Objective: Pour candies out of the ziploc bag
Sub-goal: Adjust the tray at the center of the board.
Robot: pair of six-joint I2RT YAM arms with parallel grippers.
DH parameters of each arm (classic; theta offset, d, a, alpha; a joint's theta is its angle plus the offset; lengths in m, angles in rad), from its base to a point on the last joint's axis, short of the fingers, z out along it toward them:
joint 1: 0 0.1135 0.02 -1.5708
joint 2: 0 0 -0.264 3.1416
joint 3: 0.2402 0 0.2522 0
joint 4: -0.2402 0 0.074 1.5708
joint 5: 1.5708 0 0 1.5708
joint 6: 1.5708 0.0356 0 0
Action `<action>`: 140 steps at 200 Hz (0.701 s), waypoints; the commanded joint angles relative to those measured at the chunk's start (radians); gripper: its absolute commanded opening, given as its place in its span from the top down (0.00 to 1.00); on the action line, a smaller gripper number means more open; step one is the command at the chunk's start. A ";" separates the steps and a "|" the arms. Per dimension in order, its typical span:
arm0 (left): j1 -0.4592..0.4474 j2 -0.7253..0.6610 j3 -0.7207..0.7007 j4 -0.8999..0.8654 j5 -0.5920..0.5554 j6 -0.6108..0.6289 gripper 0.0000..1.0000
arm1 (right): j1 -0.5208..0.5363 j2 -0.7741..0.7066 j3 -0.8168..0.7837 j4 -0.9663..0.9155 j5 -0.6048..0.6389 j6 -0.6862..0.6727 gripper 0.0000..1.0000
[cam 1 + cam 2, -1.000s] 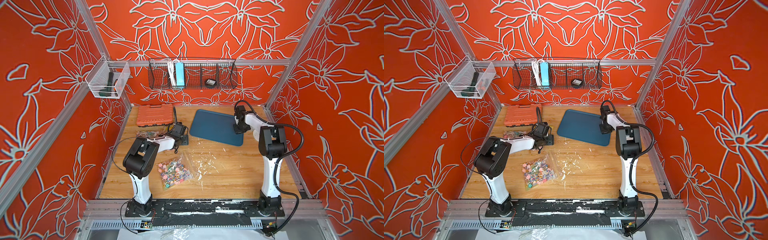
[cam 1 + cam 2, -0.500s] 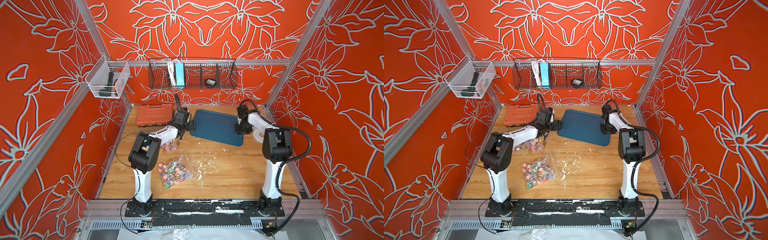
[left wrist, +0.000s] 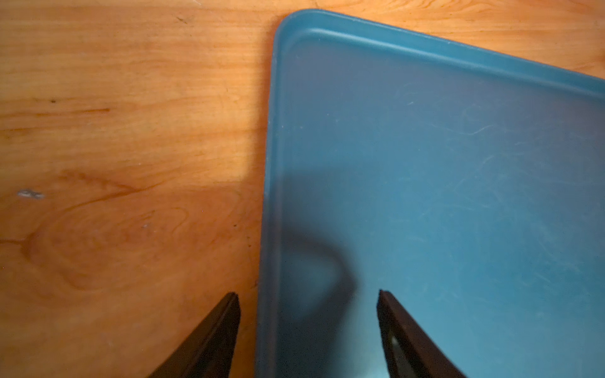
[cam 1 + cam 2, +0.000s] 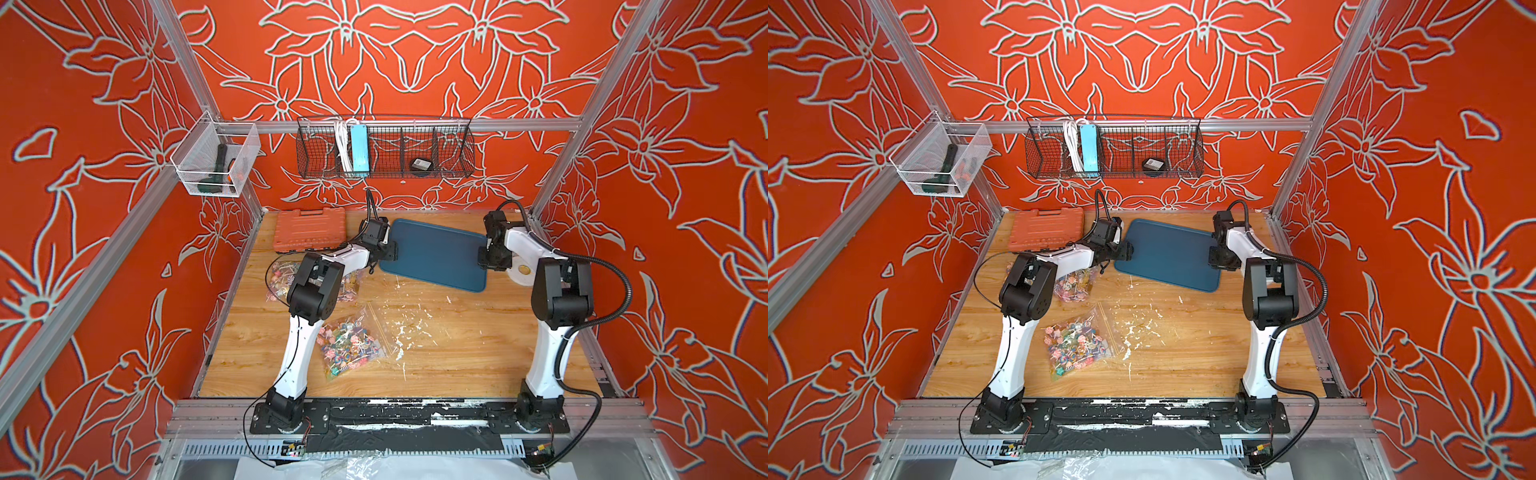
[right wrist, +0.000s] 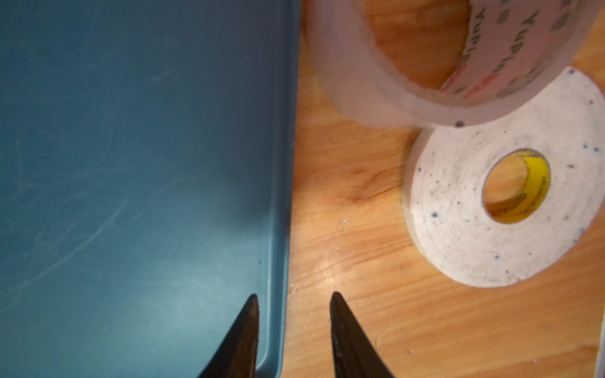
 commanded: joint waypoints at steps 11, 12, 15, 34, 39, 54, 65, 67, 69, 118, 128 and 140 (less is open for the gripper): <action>-0.008 -0.031 -0.063 -0.018 0.014 0.012 0.39 | -0.038 0.038 -0.045 0.042 -0.068 0.025 0.68; -0.009 -0.032 -0.065 -0.018 0.014 0.012 0.39 | -0.040 0.039 -0.046 0.044 -0.071 0.025 0.68; -0.009 -0.038 -0.075 -0.017 0.011 0.012 0.40 | -0.043 0.040 -0.048 0.048 -0.079 0.024 0.69; -0.010 -0.082 -0.143 0.001 -0.009 0.003 0.42 | -0.062 0.058 -0.053 0.067 -0.124 0.021 0.70; -0.010 -0.094 -0.163 0.006 -0.013 -0.001 0.43 | -0.067 0.062 -0.052 0.067 -0.133 0.021 0.71; -0.010 -0.130 -0.215 0.017 -0.028 -0.010 0.45 | -0.076 0.074 -0.054 0.074 -0.156 0.021 0.76; -0.011 -0.157 -0.252 0.025 -0.031 -0.016 0.46 | -0.080 0.080 -0.056 0.074 -0.165 0.019 0.80; -0.012 -0.162 -0.259 0.027 -0.031 -0.018 0.46 | -0.080 0.082 -0.055 0.074 -0.167 0.018 0.81; -0.012 -0.165 -0.266 0.029 -0.032 -0.020 0.47 | -0.080 0.082 -0.056 0.073 -0.169 0.018 0.82; -0.043 -0.238 -0.405 0.067 -0.026 -0.038 0.49 | -0.078 0.107 -0.060 0.079 -0.221 0.008 0.91; -0.051 -0.246 -0.429 0.071 -0.028 -0.043 0.50 | -0.076 0.114 -0.057 0.077 -0.228 -0.005 0.92; -0.060 -0.257 -0.461 0.072 -0.032 -0.051 0.51 | -0.074 0.123 -0.051 0.073 -0.239 -0.024 0.93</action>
